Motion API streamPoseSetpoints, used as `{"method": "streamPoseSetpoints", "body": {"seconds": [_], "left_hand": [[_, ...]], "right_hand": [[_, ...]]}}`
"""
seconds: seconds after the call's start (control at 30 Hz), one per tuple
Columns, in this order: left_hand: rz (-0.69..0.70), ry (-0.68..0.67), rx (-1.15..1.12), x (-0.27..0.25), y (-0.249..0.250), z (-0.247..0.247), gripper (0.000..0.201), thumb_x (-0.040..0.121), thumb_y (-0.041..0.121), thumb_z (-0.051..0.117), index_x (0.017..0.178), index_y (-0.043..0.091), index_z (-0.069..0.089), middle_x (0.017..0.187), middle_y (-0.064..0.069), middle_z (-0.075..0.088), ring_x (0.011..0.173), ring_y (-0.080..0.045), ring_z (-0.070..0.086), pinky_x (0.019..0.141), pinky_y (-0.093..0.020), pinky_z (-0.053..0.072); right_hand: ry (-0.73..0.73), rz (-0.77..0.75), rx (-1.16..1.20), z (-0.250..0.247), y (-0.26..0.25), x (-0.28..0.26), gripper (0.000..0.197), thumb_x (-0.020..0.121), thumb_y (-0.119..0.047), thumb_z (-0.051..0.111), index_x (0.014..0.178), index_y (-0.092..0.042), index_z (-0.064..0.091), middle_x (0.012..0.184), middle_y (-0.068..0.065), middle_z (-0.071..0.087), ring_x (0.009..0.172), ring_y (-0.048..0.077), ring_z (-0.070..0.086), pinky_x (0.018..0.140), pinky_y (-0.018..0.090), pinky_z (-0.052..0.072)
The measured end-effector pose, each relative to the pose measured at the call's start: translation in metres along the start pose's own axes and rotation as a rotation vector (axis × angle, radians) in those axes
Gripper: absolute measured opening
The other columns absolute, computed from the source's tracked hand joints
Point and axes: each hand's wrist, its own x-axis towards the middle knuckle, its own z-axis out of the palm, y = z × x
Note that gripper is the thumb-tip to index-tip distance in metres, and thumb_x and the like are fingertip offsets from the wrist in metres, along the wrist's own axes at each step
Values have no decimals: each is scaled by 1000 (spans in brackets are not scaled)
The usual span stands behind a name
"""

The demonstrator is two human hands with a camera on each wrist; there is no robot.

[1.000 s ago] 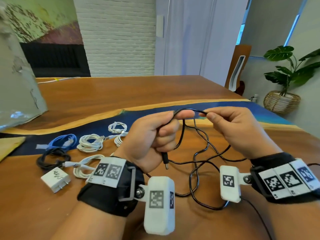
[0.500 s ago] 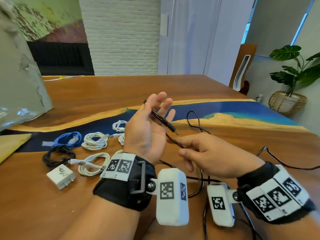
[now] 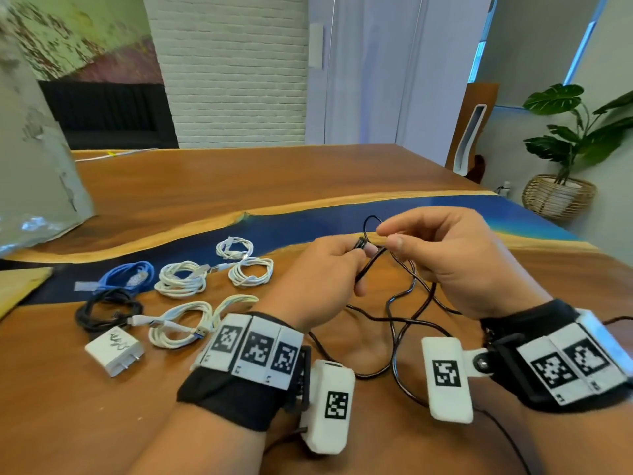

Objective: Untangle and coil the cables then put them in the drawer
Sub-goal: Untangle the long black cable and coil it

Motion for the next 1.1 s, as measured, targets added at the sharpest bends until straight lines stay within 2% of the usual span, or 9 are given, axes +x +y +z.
{"method": "streamPoseSetpoints", "body": {"seconds": [0.1,0.23,0.37,0.47,0.63,0.73,0.87,1.0,1.1], "left_hand": [[-20,-76,-120,-3,3,-1,37,109,21,36,106,15,72,55,-2,54,44,-6,41,53,-26,32],[-48,-245,-464,-8,5,-4,50,108,28,34,97,5,77,51,4,23,50,-16,13,43,-27,13],[-16,-338,-963,-10,10,-15,47,101,30,38,103,2,76,53,9,13,49,-10,8,38,-22,10],[53,-290,-1182,-10,16,-15,45,97,26,43,120,-3,69,55,8,17,46,-8,18,38,-20,19],[127,34,-1381,-7,22,-7,43,109,22,36,137,-5,52,59,5,37,56,-11,57,63,-25,57],[187,229,-1261,-1,17,-3,36,111,16,34,138,-5,47,64,1,43,79,-20,73,86,-35,59],[158,308,-793,8,3,3,28,112,9,32,130,3,51,67,0,50,97,-25,76,92,-36,50],[144,197,-228,6,-3,4,26,108,14,40,115,24,62,68,1,60,82,-24,70,99,-51,51],[86,31,-40,-1,4,1,27,105,13,43,90,12,66,68,-4,65,68,-28,69,89,-43,54]], "right_hand": [[75,-63,22,-5,-1,2,12,89,-1,70,95,-8,76,67,-8,73,58,-1,62,53,9,45],[150,-138,-32,-9,1,4,12,79,-18,76,90,-11,77,71,-7,75,65,1,67,64,13,51],[101,-61,-83,-15,8,6,14,93,-14,67,98,-7,78,67,-1,69,52,0,57,53,8,43],[-151,62,-152,-11,18,6,29,102,-14,58,118,-32,74,77,7,71,47,19,39,46,22,33],[-441,120,-531,10,11,1,39,108,-21,48,132,-50,57,78,2,73,50,4,56,55,21,48],[-560,107,-585,22,2,-5,29,105,-31,55,114,-58,62,72,2,71,54,15,61,60,36,55],[-611,61,-622,27,-7,-10,10,95,-34,70,96,-29,79,58,-2,58,51,7,48,55,26,41],[-401,10,-518,6,-5,-5,13,93,-26,75,83,-20,81,61,11,60,53,3,46,60,22,40],[-229,-72,-441,-3,1,-4,8,85,-26,82,77,-27,80,58,2,63,56,18,50,58,33,42]]}}
